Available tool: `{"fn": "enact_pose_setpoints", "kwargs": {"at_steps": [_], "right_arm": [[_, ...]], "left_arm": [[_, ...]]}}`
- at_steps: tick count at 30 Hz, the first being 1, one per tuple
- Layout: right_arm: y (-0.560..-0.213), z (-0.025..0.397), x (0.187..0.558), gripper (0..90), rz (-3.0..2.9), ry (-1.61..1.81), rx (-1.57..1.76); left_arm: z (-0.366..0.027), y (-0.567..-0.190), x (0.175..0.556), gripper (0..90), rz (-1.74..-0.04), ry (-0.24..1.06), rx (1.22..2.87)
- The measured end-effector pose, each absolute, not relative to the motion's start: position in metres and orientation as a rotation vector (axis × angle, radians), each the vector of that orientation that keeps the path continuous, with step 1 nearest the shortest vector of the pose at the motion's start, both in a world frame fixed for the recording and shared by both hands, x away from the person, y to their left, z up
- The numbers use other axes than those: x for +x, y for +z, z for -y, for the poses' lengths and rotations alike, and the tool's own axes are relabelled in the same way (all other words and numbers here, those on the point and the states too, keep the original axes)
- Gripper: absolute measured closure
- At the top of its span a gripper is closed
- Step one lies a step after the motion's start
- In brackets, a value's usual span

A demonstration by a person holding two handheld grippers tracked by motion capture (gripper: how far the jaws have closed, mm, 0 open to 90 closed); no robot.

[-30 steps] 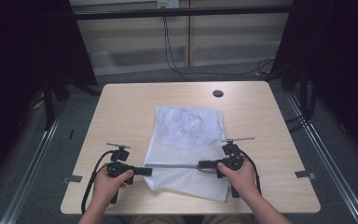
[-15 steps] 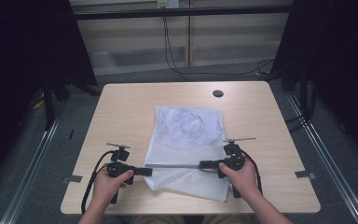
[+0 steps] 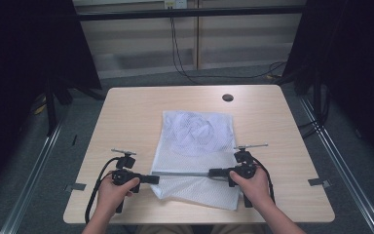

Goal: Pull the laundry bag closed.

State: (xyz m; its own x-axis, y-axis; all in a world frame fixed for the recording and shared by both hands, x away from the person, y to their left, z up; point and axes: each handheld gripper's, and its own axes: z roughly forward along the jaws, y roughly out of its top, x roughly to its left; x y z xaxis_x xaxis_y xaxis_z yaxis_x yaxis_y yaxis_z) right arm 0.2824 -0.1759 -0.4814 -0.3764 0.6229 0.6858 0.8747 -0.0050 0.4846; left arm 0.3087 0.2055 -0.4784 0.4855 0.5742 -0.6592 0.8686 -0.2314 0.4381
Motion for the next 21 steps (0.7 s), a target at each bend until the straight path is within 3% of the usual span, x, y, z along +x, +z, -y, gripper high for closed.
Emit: {"fn": "enact_pose_setpoints", "kwargs": {"at_steps": [21], "right_arm": [[-0.4824, 0.1859, 0.2809, 87.6, 2.005, -1.321, -1.588]], "left_arm": [[-0.2059, -0.4785, 0.3087, 87.7, -1.204, -0.465, 1.924]]}}
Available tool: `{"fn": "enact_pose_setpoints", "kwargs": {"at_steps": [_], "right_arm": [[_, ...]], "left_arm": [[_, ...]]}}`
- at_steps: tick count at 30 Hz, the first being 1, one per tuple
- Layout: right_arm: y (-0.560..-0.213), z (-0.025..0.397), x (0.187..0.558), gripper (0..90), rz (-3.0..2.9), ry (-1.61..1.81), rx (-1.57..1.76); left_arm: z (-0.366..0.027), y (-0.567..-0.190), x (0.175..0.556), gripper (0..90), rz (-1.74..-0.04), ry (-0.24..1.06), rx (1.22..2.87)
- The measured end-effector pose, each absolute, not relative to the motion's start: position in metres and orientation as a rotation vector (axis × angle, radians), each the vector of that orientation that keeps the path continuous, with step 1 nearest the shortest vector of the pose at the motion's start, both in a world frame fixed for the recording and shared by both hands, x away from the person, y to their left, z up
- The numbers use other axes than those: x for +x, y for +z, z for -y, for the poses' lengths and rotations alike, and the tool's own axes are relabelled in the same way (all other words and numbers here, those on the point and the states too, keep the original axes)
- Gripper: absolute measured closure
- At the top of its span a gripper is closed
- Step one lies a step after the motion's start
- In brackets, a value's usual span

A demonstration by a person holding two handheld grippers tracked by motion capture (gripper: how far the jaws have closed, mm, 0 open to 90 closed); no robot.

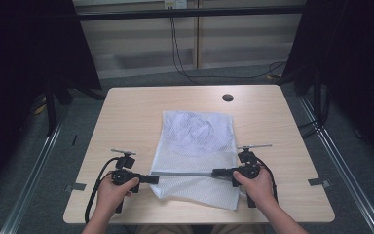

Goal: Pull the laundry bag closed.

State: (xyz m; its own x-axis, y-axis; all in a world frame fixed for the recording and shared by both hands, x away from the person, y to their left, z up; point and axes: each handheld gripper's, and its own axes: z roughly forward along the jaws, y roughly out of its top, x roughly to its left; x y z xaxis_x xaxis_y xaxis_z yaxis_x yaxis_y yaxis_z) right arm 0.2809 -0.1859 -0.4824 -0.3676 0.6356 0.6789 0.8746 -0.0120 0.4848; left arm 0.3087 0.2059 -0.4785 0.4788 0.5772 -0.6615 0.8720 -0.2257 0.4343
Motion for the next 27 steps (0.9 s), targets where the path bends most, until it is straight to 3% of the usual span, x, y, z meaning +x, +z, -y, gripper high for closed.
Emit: {"fn": "enact_pose_setpoints", "kwargs": {"at_steps": [15, 27], "right_arm": [[-0.481, 0.193, 0.28, 87.6, 2.025, -1.311, -1.592], [-0.48, 0.222, 0.275, 87.6, 2.0, -1.322, -1.643]], "left_arm": [[-0.208, -0.479, 0.307, 87.7, -1.222, -0.468, 1.925], [-0.21, -0.481, 0.308, 87.7, -1.228, -0.465, 1.929]]}}
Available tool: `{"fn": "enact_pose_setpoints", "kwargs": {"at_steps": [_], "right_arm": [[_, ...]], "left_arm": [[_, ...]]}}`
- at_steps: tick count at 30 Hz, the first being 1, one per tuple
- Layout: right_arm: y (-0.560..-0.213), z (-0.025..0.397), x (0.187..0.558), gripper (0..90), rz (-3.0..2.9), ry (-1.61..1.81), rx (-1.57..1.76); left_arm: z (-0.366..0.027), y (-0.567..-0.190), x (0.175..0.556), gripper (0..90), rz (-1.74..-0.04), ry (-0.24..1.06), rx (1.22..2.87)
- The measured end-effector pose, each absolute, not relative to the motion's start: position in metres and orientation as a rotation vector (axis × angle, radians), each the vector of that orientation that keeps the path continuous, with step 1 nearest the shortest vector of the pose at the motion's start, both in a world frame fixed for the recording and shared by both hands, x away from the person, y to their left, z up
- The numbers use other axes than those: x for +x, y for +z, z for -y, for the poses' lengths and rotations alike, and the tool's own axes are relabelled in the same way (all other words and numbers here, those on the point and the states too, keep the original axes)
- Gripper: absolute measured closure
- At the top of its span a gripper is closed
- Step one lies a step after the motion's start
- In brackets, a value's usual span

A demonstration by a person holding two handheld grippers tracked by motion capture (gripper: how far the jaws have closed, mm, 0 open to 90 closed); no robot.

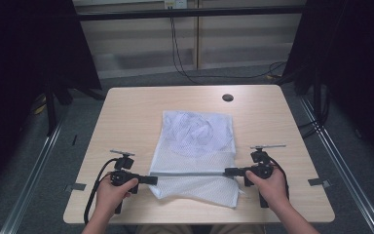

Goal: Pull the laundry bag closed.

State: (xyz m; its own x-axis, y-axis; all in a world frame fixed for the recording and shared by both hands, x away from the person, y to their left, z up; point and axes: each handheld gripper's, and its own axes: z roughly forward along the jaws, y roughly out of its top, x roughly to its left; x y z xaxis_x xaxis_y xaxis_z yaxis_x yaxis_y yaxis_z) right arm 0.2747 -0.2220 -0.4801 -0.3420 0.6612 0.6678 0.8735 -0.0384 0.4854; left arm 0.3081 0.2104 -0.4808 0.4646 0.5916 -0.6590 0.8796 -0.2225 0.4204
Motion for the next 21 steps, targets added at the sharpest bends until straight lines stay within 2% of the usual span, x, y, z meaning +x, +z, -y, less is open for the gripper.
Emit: {"fn": "enact_pose_setpoints", "kwargs": {"at_steps": [9, 17, 18, 20, 21], "right_arm": [[-0.482, 0.249, 0.266, 87.6, 1.957, -1.337, -1.706], [-0.48, 0.25, 0.262, 87.5, 1.983, -1.349, -1.701], [-0.48, 0.249, 0.262, 87.4, 1.994, -1.354, -1.7], [-0.479, 0.249, 0.262, 83.6, 2.022, -1.35, -1.698], [-0.479, 0.251, 0.261, 79.0, 2.007, -1.372, -1.698]], "left_arm": [[-0.211, -0.481, 0.309, 87.8, -1.241, -0.474, 1.933], [-0.209, -0.482, 0.308, 87.3, -1.219, -0.453, 1.924], [-0.21, -0.482, 0.308, 83.2, -1.196, -0.408, 1.936], [-0.215, -0.481, 0.308, 56.7, -1.169, -0.387, 1.915], [-0.217, -0.479, 0.307, 52.7, -1.158, -0.397, 1.898]]}}
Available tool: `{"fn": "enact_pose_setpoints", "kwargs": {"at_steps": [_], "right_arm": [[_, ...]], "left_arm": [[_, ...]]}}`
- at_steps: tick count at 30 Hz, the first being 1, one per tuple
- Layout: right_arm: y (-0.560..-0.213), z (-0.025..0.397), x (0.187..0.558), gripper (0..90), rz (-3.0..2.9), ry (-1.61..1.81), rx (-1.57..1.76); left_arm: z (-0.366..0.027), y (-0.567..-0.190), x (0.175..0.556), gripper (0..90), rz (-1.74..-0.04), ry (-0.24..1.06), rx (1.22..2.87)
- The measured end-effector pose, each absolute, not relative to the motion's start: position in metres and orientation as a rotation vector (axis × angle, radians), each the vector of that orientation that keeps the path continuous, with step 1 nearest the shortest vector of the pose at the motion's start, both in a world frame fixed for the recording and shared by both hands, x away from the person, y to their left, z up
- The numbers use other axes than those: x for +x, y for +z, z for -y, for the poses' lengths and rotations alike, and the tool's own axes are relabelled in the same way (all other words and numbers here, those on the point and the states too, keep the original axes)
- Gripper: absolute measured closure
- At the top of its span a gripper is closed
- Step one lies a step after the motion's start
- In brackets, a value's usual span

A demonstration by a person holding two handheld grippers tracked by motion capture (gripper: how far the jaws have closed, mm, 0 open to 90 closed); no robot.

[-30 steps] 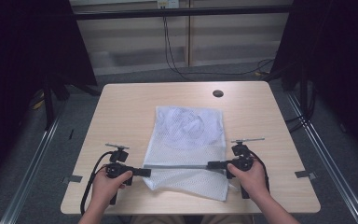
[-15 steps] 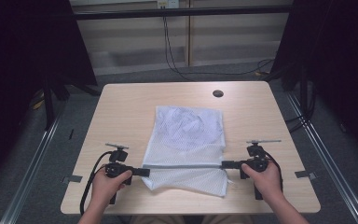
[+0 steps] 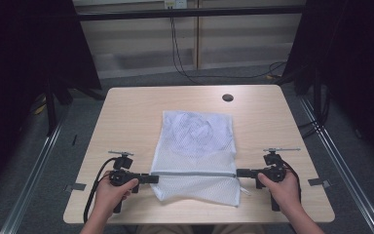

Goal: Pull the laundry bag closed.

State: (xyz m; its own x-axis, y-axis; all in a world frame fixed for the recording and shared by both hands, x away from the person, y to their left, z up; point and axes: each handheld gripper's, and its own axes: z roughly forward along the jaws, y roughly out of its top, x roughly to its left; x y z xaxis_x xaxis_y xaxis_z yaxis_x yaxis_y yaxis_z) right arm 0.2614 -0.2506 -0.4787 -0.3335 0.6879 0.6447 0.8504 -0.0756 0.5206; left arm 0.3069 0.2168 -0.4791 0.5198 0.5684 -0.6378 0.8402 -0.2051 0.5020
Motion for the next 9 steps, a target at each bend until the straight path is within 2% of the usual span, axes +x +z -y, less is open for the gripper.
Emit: {"fn": "enact_pose_setpoints", "kwargs": {"at_steps": [5, 9], "right_arm": [[-0.474, 0.258, 0.262, 54.2, 2.01, -1.506, -1.684], [-0.475, 0.259, 0.264, 41.4, 2.058, -1.544, -1.711]], "left_arm": [[-0.229, -0.469, 0.307, 21.7, -1.115, -0.293, 1.858], [-0.237, -0.469, 0.312, 10.3, -1.156, -0.191, 1.876]]}}
